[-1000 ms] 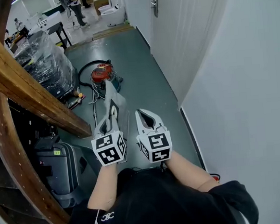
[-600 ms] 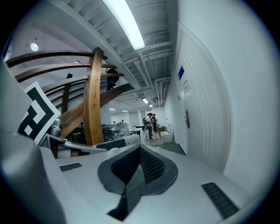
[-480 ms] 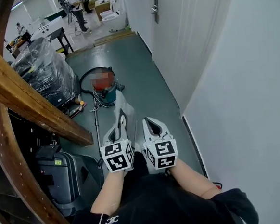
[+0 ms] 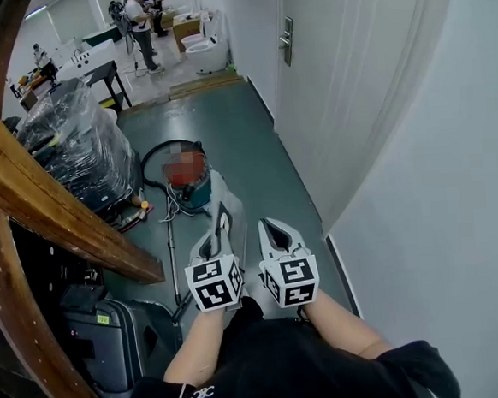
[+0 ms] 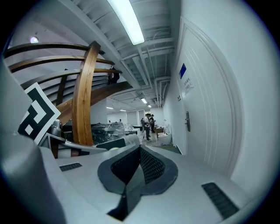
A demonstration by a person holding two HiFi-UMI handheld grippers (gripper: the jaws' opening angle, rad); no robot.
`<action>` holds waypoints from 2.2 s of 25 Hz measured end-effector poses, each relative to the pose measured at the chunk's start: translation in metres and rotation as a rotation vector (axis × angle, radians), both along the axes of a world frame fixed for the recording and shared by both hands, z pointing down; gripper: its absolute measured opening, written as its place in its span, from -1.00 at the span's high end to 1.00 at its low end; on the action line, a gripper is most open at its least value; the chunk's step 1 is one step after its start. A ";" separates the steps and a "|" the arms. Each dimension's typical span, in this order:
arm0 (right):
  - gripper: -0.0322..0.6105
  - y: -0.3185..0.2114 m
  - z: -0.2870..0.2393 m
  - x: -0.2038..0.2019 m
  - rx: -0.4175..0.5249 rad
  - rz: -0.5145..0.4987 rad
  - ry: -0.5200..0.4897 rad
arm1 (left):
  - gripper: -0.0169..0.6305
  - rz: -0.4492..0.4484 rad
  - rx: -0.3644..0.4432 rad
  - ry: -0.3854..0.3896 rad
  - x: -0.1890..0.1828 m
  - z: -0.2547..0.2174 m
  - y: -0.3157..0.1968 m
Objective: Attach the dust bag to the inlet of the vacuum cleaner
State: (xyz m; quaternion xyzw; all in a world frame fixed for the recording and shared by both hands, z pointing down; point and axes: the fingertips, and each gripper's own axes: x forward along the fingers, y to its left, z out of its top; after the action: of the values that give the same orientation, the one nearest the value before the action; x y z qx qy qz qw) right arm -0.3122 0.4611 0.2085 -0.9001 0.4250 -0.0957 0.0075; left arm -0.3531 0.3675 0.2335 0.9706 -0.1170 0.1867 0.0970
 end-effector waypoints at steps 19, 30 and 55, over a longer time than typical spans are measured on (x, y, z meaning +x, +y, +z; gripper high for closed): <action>0.90 -0.177 -0.007 0.134 -0.024 -0.096 -0.017 | 0.85 -0.041 -0.007 0.012 0.135 -0.010 -0.158; 0.90 -0.236 0.017 0.184 -0.023 -0.122 -0.091 | 0.85 -0.104 -0.017 -0.050 0.172 0.011 -0.226; 0.90 -0.447 0.046 0.420 -0.088 -0.529 -0.147 | 0.85 -0.567 -0.113 -0.126 0.358 0.063 -0.407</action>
State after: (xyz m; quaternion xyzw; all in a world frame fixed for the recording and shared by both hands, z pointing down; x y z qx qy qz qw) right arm 0.1076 0.0138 0.2546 -0.7480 0.6389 -0.1779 -0.0259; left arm 0.0048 -0.0397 0.2969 0.8786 -0.3790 0.2184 0.1915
